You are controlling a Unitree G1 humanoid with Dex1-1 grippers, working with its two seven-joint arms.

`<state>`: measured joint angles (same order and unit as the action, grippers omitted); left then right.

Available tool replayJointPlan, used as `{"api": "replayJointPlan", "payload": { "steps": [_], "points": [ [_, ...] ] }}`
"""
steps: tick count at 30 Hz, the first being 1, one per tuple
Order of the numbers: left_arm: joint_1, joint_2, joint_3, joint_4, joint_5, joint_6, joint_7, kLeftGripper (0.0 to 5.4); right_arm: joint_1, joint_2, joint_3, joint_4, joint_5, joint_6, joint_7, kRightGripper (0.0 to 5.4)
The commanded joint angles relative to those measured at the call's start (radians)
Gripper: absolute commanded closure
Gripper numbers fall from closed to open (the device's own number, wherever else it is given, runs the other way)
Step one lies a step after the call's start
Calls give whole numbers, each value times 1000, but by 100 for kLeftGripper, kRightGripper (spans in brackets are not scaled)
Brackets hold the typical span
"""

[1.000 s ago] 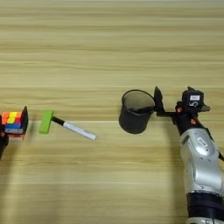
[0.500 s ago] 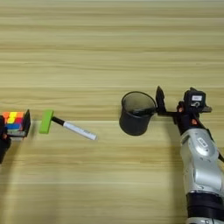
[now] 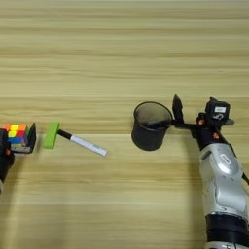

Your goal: Move the objects on the table

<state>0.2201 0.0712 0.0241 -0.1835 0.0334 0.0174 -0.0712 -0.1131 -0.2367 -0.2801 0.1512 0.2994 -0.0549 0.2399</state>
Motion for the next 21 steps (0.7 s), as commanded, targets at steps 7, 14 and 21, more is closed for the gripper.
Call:
{"api": "replayJointPlan", "payload": {
  "steps": [7,14,21],
  "points": [
    [-4,5,-3,24,6,28,10,0,-23,-5,-38,18,-1,-9,-42,4],
    [-10,7,11,47,3,36,21,0,-23,-3,-37,13,-3,-3,-42,4],
    [-15,7,18,53,-1,36,22,0,-22,-2,-30,12,-7,-4,-39,4]
  ]
}}
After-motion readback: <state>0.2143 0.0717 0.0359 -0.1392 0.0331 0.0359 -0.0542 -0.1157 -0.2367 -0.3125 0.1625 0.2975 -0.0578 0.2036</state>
